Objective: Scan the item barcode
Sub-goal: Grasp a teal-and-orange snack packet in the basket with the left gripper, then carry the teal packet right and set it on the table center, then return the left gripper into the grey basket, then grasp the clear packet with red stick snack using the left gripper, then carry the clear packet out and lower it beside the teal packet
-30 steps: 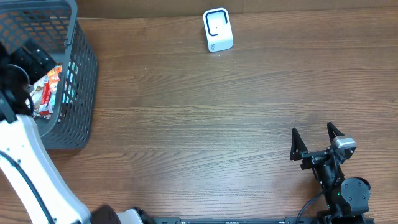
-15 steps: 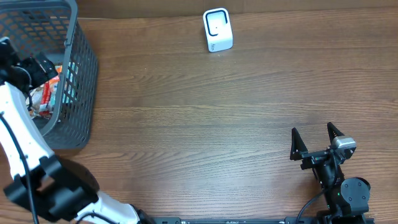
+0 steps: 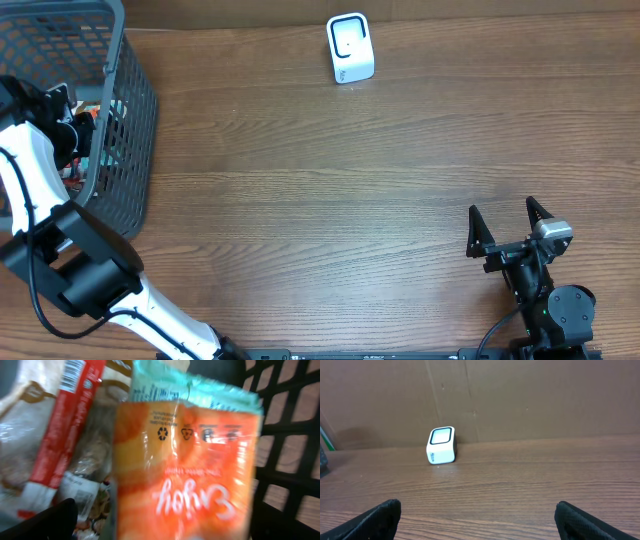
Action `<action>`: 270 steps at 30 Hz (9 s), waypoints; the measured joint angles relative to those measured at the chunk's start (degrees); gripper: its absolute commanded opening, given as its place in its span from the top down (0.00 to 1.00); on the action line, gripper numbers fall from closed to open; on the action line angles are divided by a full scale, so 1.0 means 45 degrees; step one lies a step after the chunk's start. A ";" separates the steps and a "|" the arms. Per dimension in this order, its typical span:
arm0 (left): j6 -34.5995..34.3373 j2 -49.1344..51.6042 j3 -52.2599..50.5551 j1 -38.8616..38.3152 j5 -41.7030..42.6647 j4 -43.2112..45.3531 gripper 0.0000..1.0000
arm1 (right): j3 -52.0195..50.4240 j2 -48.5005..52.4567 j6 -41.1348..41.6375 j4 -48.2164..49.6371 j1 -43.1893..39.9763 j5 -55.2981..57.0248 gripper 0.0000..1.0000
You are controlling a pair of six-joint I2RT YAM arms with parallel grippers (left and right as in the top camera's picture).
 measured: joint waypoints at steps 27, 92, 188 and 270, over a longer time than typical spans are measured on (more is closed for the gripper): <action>0.0471 0.1447 0.1307 -0.0257 0.0000 -0.1180 0.58 | 0.0000 0.0000 0.0010 -0.0005 0.0000 0.0000 0.00; -0.8927 -0.0563 -0.2866 -1.8365 -0.2705 0.1268 0.75 | 0.0000 0.0000 0.0005 -0.0005 0.0000 0.0000 0.00; -0.0753 0.3060 0.6732 -0.0204 -0.5576 -0.4051 0.00 | 0.0000 0.0000 0.0010 -0.0005 0.0000 -0.0005 0.00; -0.3915 -0.4707 0.6708 -0.3240 -0.2293 -0.4600 0.95 | 0.0000 0.0000 0.0005 -0.0010 0.0000 0.0000 0.00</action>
